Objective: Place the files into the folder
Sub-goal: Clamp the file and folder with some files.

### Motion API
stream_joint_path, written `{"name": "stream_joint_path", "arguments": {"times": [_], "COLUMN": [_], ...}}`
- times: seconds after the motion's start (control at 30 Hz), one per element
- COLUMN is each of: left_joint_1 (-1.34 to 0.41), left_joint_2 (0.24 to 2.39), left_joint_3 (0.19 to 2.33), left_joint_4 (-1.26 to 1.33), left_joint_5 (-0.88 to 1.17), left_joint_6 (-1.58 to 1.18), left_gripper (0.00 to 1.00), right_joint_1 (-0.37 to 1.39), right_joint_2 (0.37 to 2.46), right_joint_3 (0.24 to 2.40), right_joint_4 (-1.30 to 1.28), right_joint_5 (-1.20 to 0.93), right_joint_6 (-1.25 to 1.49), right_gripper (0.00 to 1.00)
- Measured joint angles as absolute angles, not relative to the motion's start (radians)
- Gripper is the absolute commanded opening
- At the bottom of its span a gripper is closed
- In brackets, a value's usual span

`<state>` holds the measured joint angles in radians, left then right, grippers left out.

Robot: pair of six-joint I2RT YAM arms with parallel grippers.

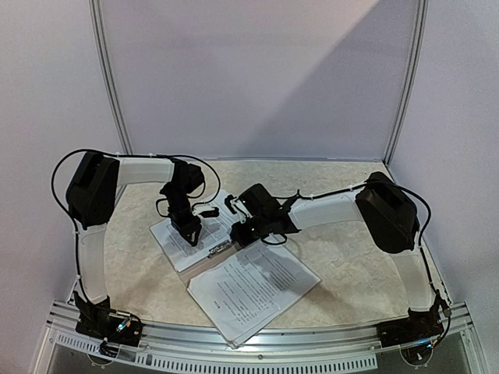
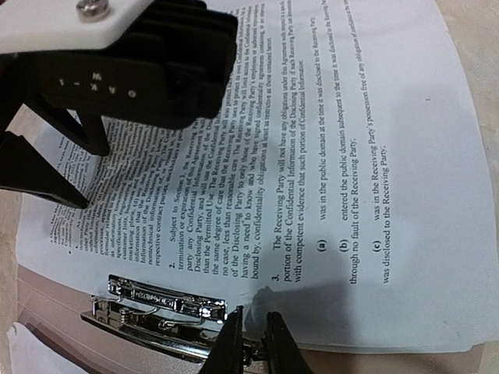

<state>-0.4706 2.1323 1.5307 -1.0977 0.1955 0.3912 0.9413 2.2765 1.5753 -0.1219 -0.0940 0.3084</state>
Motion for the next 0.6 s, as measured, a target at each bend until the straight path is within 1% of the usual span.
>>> {"name": "stream_joint_path", "arguments": {"times": [0.6], "left_joint_1": [-0.471], "left_joint_2": [2.132], "left_joint_3": [1.531], "left_joint_4": [-1.097], "left_joint_5": [0.195], "left_joint_6": [0.391], "left_gripper": [0.39], "right_joint_1": [0.939], "right_joint_2": [2.264], "right_joint_3": [1.574], "right_joint_4": [-0.136], "right_joint_5": [-0.157], "right_joint_6": [0.323], "right_gripper": [0.14]}}
